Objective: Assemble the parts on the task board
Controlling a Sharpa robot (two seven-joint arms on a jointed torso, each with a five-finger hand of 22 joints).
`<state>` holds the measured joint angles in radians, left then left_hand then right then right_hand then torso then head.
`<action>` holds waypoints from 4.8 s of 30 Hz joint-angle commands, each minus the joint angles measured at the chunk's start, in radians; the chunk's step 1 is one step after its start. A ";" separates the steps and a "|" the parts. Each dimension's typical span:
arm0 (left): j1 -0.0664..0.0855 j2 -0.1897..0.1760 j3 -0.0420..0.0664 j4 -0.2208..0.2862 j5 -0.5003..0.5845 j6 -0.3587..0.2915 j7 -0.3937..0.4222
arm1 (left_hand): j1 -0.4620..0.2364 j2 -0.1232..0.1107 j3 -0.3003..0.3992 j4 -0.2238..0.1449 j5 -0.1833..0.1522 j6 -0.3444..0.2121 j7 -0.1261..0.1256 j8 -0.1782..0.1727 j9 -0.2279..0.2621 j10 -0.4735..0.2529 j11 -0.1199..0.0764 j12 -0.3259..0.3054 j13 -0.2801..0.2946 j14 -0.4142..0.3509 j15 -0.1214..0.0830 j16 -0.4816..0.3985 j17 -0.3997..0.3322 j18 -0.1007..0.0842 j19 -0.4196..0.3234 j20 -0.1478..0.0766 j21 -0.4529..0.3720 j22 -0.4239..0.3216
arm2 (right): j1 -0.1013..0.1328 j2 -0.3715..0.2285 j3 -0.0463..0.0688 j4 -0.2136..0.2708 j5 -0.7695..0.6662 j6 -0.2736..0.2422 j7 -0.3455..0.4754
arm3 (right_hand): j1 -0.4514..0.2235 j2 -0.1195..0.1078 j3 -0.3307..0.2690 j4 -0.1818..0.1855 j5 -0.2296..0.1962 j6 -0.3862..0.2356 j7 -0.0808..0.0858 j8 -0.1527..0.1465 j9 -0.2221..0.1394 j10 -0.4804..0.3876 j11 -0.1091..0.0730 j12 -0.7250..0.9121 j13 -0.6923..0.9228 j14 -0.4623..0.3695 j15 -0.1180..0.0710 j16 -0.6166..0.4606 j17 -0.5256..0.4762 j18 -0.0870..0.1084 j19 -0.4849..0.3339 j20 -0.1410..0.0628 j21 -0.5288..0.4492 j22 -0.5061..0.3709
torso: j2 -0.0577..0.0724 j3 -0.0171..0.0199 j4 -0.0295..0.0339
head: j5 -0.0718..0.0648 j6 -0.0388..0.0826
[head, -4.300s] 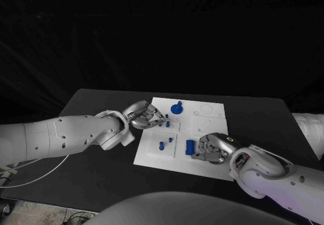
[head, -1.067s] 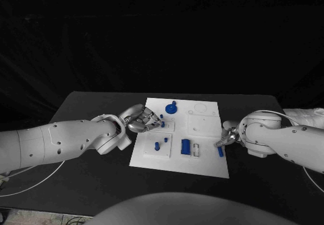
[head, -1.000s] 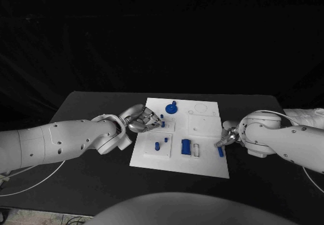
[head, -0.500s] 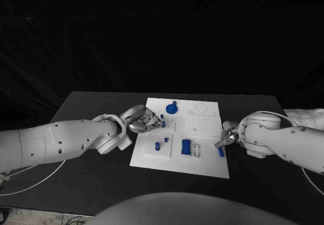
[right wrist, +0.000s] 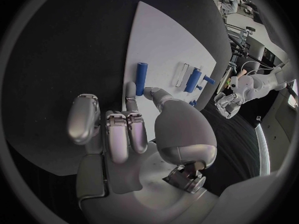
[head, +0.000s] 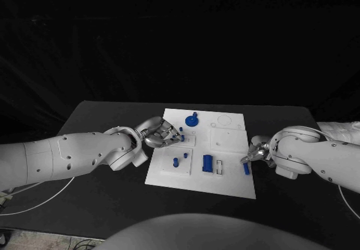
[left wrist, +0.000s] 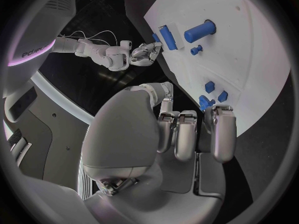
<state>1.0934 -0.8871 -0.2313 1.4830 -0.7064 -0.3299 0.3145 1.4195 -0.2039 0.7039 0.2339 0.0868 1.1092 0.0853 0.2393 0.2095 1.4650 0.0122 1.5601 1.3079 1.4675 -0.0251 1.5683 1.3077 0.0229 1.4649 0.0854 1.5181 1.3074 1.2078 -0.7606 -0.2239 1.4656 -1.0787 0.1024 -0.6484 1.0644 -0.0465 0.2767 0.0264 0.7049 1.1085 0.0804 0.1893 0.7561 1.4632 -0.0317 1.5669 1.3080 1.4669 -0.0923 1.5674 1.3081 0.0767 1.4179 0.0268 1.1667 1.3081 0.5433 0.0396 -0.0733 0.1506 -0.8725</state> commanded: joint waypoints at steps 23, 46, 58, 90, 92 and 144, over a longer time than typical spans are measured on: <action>0.000 0.007 0.001 -0.002 -0.004 0.032 -0.011 | 0.008 -0.002 0.001 -0.004 0.002 -0.009 0.000 0.006 0.001 0.098 0.001 0.002 0.253 0.103 -0.002 0.003 0.263 -0.003 0.031 -0.001 0.000 0.237 | 0.034 0.012 -0.006 0.060 0.313 -0.030 -0.005 | -0.020 0.000 0.070 -0.055 0.002 -0.053 -0.044 0.006 0.024 0.108 -0.005 0.004 0.263 0.104 0.003 0.003 0.263 0.012 -0.015 -0.003 -0.037 0.143 | 0.000 -0.0002 0.0008 | -0.004 0.000; 0.000 0.010 0.001 -0.004 -0.007 0.045 -0.015 | 0.010 -0.001 0.003 -0.005 0.003 -0.010 0.001 0.006 0.002 0.097 0.001 0.001 0.252 0.103 -0.002 0.003 0.263 -0.003 0.030 -0.001 0.000 0.237 | 0.029 0.070 -0.006 0.010 0.381 -0.062 0.016 | -0.043 0.012 0.083 -0.053 -0.030 -0.073 -0.038 0.004 0.049 0.108 0.001 0.004 0.263 0.104 0.009 0.003 0.263 0.018 -0.031 0.001 -0.074 0.135 | 0.000 0.0002 0.0008 | 0.000 0.000; 0.000 0.008 0.001 -0.002 -0.002 0.056 -0.021 | 0.010 -0.001 0.003 -0.005 0.003 -0.010 0.001 0.007 0.002 0.096 0.001 0.000 0.251 0.103 -0.002 0.003 0.263 -0.003 0.028 -0.001 -0.001 0.237 | 0.021 0.085 -0.006 0.004 0.398 -0.085 0.020 | -0.047 0.016 0.086 -0.054 -0.051 -0.079 -0.036 0.002 0.056 0.108 0.004 0.004 0.263 0.104 0.011 0.003 0.263 0.022 -0.043 0.004 -0.100 0.129 | 0.000 0.0000 0.0001 | 0.005 0.000; 0.000 0.007 0.001 0.001 -0.003 0.066 -0.024 | 0.014 0.000 0.006 -0.007 0.003 -0.008 0.001 0.009 0.003 0.094 0.001 -0.002 0.249 0.103 -0.001 0.003 0.263 -0.003 0.029 0.000 -0.001 0.237 | 0.008 0.102 -0.007 -0.020 0.379 -0.062 0.014 | -0.057 0.027 0.079 -0.055 -0.193 -0.095 -0.029 -0.011 0.074 0.108 0.010 0.004 0.263 0.091 0.018 -0.026 0.237 0.032 -0.070 0.011 -0.166 0.115 | 0.000 -0.0001 0.0001 | 0.007 0.000; 0.000 0.007 0.001 0.001 -0.004 0.066 -0.024 | 0.014 0.000 0.006 -0.007 0.003 -0.008 0.001 0.009 0.003 0.094 0.001 -0.002 0.249 0.103 -0.001 0.003 0.263 -0.003 0.029 0.000 -0.001 0.237 | 0.008 0.103 -0.007 -0.020 0.379 -0.059 0.014 | -0.058 0.028 0.079 -0.054 -0.194 -0.095 -0.029 -0.011 0.074 0.108 0.011 0.004 0.263 0.090 0.018 -0.028 0.235 0.033 -0.071 0.011 -0.170 0.114 | 0.000 0.0000 0.0004 | 0.007 0.000; 0.000 0.009 0.001 0.000 -0.017 0.079 -0.034 | 0.015 0.000 0.007 -0.008 0.003 -0.008 0.001 0.010 0.003 0.094 0.001 -0.002 0.249 0.103 -0.001 0.003 0.263 -0.003 0.028 0.000 -0.001 0.236 | 0.007 0.085 -0.006 -0.012 0.385 -0.077 0.017 | -0.134 0.036 0.003 0.036 -0.430 -0.084 -0.020 -0.049 0.044 0.108 0.020 0.004 0.263 0.083 0.026 -0.043 0.221 0.038 -0.072 0.019 -0.214 0.108 | 0.000 0.0003 0.0010 | 0.016 0.000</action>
<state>1.0931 -0.8797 -0.2313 1.4803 -0.7217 -0.2681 0.2802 1.4274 -0.2040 0.7094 0.2285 0.0868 1.1056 0.0889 0.2431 0.2118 1.4650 0.0122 1.5601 1.3078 1.4675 -0.0251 1.5683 1.3080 0.0228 1.4649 0.0854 1.5181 1.3074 1.2155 -0.6735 -0.2300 1.4489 -0.6980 0.0409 -0.6385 0.9392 -0.0111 0.2790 0.0596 0.2788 1.0172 0.0618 0.1465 0.8018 1.4667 -0.0213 1.5669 1.3073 1.4664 -0.0715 1.5302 1.3077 0.1076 1.3448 0.0429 0.9563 1.3075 0.5434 0.0395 -0.0729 0.1651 -0.8725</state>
